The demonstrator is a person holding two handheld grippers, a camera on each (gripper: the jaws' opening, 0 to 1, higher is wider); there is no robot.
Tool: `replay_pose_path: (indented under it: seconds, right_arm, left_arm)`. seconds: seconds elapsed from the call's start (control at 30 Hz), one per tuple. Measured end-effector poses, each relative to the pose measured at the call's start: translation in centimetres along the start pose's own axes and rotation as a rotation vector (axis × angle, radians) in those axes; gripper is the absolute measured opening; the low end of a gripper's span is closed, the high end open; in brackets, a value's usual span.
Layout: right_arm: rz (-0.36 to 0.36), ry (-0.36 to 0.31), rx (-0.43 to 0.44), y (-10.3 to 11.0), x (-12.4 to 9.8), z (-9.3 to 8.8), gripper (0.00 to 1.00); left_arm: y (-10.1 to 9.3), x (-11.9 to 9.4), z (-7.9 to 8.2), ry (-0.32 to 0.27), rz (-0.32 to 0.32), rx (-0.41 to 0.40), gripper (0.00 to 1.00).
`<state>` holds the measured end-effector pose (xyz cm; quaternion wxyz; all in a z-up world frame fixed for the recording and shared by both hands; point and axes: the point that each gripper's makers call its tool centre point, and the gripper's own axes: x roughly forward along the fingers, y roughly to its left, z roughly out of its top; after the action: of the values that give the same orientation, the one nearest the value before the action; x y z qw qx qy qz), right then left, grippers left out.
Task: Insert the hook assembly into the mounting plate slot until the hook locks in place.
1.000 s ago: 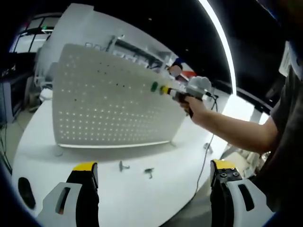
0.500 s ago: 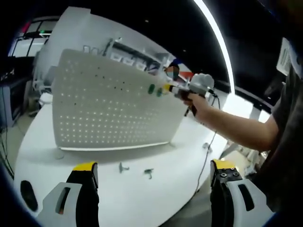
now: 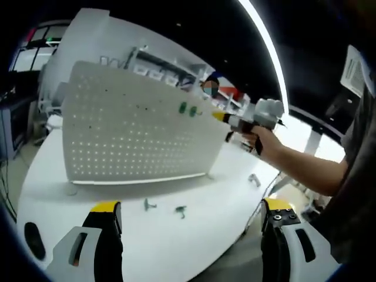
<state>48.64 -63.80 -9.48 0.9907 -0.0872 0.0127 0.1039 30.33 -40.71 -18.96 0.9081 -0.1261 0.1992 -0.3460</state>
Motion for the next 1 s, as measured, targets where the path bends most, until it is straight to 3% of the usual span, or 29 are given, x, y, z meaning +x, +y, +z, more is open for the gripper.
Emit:
replay_pose_path:
  seconds: [0.17,0.23,0.37,0.63,1.0]
  right_arm:
    - [0.088,0.035,0.022,3.0,-2.0,-2.5,0.32]
    - [0.118,0.069,0.003,4.3,-2.9,-3.8,0.35]
    - [0.168,0.120,0.043,6.5,-4.7,-5.9,0.46]
    - [0.175,0.183,0.084,7.5,-7.5,-9.0,0.52]
    - [0.181,0.278,0.151,9.1,-12.4,-12.9,0.53]
  left_arm:
    - [-0.2,-0.1,-0.2,0.006,-0.002,0.003,1.00]
    - [-0.1,-0.1,-0.5,0.017,0.006,0.010,1.00]
    - [0.0,-0.2,-0.6,0.017,0.008,0.003,1.00]
    - [-0.2,-0.3,-0.8,0.022,0.006,0.004,1.00]
    - [-0.9,0.0,-1.2,0.038,-0.012,0.008,1.00]
